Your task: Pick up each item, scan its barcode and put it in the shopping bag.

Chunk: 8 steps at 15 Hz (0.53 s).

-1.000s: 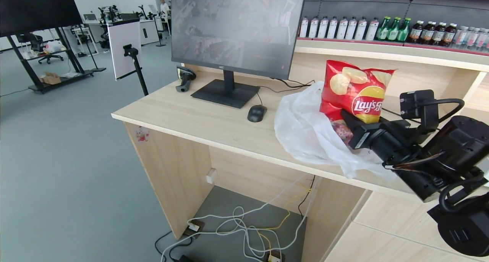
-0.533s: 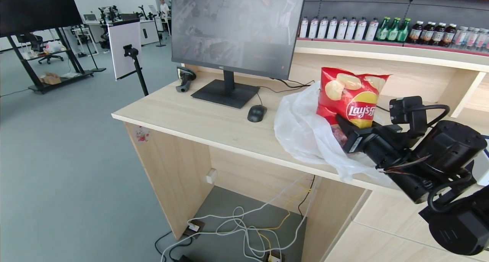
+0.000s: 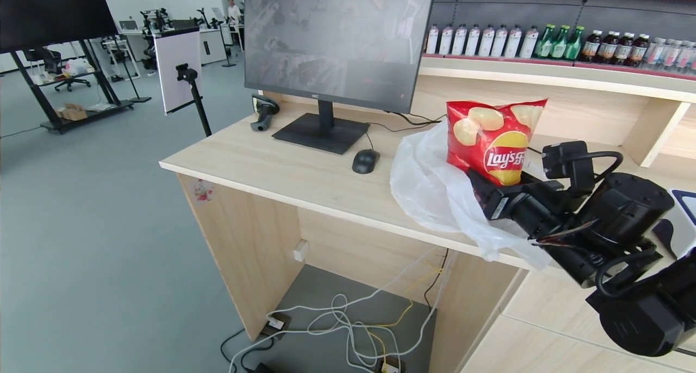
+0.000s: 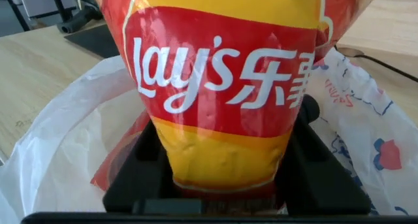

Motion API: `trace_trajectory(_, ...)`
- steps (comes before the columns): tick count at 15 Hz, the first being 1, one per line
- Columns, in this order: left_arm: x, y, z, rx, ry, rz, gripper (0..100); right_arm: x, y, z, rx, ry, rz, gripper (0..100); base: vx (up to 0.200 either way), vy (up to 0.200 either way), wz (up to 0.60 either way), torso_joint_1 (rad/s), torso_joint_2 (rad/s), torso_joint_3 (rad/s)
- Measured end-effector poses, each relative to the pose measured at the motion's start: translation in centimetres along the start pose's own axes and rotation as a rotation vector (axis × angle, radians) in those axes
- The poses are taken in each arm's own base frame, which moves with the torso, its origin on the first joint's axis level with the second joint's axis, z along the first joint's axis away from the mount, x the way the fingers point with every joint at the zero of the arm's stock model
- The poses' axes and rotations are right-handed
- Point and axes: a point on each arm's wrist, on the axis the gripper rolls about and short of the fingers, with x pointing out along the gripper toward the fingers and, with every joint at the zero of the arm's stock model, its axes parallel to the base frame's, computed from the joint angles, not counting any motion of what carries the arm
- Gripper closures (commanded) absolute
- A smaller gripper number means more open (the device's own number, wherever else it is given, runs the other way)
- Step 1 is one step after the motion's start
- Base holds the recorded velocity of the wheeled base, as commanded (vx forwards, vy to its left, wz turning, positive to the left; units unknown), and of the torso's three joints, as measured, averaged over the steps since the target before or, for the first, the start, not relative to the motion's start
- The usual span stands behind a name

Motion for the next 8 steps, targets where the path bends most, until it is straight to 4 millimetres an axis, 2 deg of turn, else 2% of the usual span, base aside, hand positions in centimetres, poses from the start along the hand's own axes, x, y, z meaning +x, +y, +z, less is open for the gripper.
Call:
trace_trajectory(4, 0.0, 0.0, 0.0, 0.000, 0.000, 0.000, 0, -0.1, -0.4, 0.5, -0.002, -0.020, -0.013, 0, 0.000, 0.000, 0.00, 0.000, 0.00, 0.000)
trace_trajectory(8, 0.0, 0.0, 0.0, 0.000, 0.000, 0.000, 0, 0.3, -0.7, 3.0, -0.013, -0.121, -0.024, 0, 0.000, 0.000, 0.00, 0.000, 0.00, 0.000)
